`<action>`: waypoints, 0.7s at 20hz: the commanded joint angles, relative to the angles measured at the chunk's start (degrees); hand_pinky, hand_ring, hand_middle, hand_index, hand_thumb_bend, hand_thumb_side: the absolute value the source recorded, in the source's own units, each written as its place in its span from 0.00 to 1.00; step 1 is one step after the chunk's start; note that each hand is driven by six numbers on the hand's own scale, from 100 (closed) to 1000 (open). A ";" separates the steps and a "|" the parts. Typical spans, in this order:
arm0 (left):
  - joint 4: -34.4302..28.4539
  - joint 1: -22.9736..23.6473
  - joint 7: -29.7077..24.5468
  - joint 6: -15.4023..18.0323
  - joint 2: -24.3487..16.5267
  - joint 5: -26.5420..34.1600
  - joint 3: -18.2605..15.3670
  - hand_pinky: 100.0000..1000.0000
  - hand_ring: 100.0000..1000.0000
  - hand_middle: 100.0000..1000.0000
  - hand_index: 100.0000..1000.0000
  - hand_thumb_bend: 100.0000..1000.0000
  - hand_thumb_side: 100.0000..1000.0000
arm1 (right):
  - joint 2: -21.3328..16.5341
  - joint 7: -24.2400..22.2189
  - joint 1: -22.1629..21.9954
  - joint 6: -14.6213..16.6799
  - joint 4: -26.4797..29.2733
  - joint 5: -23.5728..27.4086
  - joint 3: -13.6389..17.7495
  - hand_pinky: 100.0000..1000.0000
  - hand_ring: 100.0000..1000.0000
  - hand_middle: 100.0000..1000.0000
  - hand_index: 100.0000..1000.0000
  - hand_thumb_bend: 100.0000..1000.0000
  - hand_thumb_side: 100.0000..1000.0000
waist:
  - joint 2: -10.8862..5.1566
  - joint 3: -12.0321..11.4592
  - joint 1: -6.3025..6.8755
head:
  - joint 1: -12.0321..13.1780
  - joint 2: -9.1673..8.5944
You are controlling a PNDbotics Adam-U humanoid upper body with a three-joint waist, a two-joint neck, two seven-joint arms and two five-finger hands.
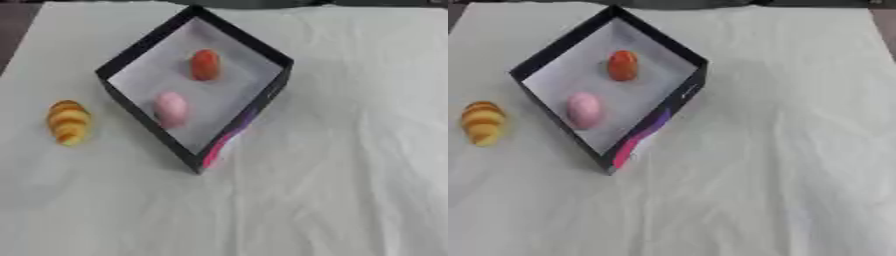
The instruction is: Pick up objects on the table and place them in the box.
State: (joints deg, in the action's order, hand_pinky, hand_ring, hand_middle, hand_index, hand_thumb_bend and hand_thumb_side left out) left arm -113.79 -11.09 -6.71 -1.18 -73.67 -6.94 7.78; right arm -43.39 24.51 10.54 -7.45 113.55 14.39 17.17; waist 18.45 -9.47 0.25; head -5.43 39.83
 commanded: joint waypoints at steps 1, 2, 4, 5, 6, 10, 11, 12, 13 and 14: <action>-0.05 -1.81 -2.76 -1.80 -2.26 0.22 0.37 0.86 0.94 0.93 0.90 0.41 0.44 | -0.94 0.75 0.25 -0.64 1.03 0.28 1.21 0.88 0.81 0.64 0.81 0.00 0.53 | -0.09 0.15 0.01 | 0.87 -0.57; 0.18 -2.43 -3.60 -2.40 -2.15 0.17 0.67 0.86 0.94 0.93 0.89 0.42 0.42 | -0.88 1.22 0.25 -0.90 0.90 0.28 1.47 0.88 0.81 0.64 0.81 0.00 0.48 | -0.06 0.23 0.02 | 1.13 -0.55; 0.59 -3.70 -5.56 -3.39 -1.84 0.09 1.27 0.86 0.94 0.91 0.89 0.43 0.41 | -0.83 2.11 0.22 -1.40 0.33 0.13 1.83 0.88 0.81 0.63 0.81 0.00 0.49 | -0.02 0.33 0.05 | 1.41 -0.55; 0.83 -4.22 -6.59 -3.78 -1.67 -0.01 1.51 0.86 0.94 0.89 0.89 0.44 0.41 | -0.79 2.53 0.22 -1.64 -0.14 0.06 2.01 0.88 0.81 0.63 0.81 0.00 0.48 | 0.01 0.38 0.07 | 1.47 -0.53; 1.07 -4.68 -7.61 -4.12 -1.50 -0.18 1.66 0.86 0.93 0.87 0.89 0.45 0.41 | -0.77 2.98 0.23 -1.81 -0.60 -0.11 2.24 0.88 0.81 0.63 0.81 0.00 0.45 | 0.02 0.40 0.10 | 1.52 -0.49; 1.91 -5.82 -11.50 -5.43 -0.89 -1.05 1.30 0.85 0.87 0.84 0.89 0.48 0.40 | -0.76 5.05 0.16 -2.22 -2.81 -2.07 3.51 0.88 0.80 0.63 0.80 0.00 0.35 | -0.02 0.47 0.23 | 1.61 -0.47; 2.14 -5.94 -12.44 -5.72 -0.78 -1.39 1.05 0.85 0.86 0.83 0.89 0.49 0.39 | -0.65 5.65 0.05 -2.42 -3.56 -2.65 3.72 0.88 0.80 0.62 0.80 0.00 0.35 | -0.03 0.45 0.27 | 1.65 -0.48; 2.35 -6.00 -13.40 -5.85 -0.69 -1.87 0.79 0.85 0.85 0.83 0.89 0.51 0.36 | -0.53 6.09 -0.08 -2.58 -4.15 -3.03 3.81 0.87 0.80 0.62 0.80 0.00 0.36 | -0.04 0.43 0.32 | 1.69 -0.48; 2.62 -5.98 -14.37 -5.79 -0.58 -2.44 0.55 0.85 0.85 0.83 0.88 0.51 0.35 | -0.43 6.34 -0.22 -2.71 -4.60 -3.25 3.83 0.87 0.80 0.62 0.80 0.00 0.36 | -0.05 0.41 0.36 | 1.73 -0.51; 2.95 -5.94 -15.28 -5.62 -0.48 -3.00 0.37 0.84 0.84 0.83 0.88 0.53 0.31 | -0.36 6.45 -0.37 -2.79 -4.89 -3.36 3.80 0.87 0.80 0.62 0.80 0.00 0.38 | -0.06 0.42 0.40 | 1.77 -0.54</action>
State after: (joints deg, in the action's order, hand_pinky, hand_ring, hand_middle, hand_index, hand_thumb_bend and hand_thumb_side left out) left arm -111.01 -16.34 -20.89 -6.78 -72.99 -9.28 9.51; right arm -42.56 30.38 9.98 -10.15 108.80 11.72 20.10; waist 18.58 -9.05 0.27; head -3.88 39.75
